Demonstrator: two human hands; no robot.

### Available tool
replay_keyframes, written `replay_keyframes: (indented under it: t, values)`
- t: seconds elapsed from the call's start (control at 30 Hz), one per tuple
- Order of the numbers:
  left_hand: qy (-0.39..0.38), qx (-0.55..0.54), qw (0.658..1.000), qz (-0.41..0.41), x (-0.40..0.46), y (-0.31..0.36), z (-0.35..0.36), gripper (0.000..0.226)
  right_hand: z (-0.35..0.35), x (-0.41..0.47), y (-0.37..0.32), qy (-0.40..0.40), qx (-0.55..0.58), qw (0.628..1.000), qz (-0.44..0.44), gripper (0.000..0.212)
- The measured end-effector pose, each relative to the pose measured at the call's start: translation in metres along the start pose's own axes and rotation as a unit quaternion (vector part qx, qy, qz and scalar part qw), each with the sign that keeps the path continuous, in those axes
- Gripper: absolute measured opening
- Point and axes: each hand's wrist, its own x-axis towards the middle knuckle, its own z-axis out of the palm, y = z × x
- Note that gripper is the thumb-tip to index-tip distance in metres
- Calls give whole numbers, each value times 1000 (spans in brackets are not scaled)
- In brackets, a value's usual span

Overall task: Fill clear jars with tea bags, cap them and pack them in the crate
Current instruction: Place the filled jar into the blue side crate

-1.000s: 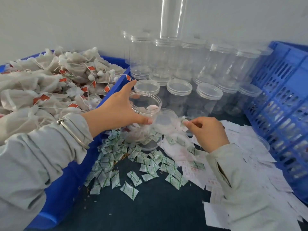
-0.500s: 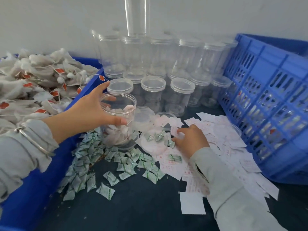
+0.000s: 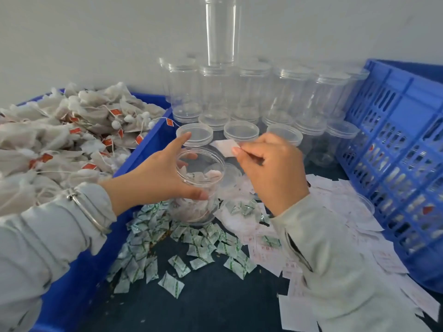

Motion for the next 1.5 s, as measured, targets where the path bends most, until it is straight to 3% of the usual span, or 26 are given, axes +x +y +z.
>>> replay_keyframes:
  t: [0.13, 0.27, 0.43, 0.53, 0.6, 0.7, 0.83, 0.97, 1.2, 1.33, 1.4, 1.5]
  values:
    - [-1, 13, 1000, 4, -3, 1, 0, 135, 31, 16, -23, -135, -68, 988, -20, 17]
    - [4, 24, 999, 24, -5, 2, -1, 132, 45, 21, -25, -276, -172, 946, -5, 29]
    - [-18, 21, 999, 41, -2, 0, 1, 134, 41, 13, -31, -368, -193, 910, -1, 57]
    - [-18, 25, 998, 55, -3, 1, -1, 134, 34, 9, -36, -417, -148, 897, 1, 90]
    - [-7, 34, 997, 74, -5, 1, -3, 128, 31, 5, -37, -443, -144, 885, -4, 92]
    - [27, 25, 995, 93, -7, 4, -5, 118, 27, 5, -38, -414, -148, 898, -22, 69]
    - [111, -46, 987, 103, -10, 19, -5, 115, 9, 11, -43, -280, -43, 958, -55, 39]
    - [181, -51, 976, 109, -8, 54, -9, 115, -28, 27, -52, -234, 0, 968, -87, 20]
    - [214, -91, 953, 196, 30, 162, 4, 108, -129, 75, -45, -177, -187, 958, -128, 24]
    - [202, -127, 932, 271, 58, 243, 35, 32, -206, 92, -29, -100, -248, 958, -104, 21]
    - [198, -131, 922, 305, 74, 281, 50, 31, -243, 97, -16, -62, -268, 957, -94, 17]
    - [182, -138, 909, 350, 98, 331, 76, 47, -295, 106, 7, -48, -346, 934, -77, 16]
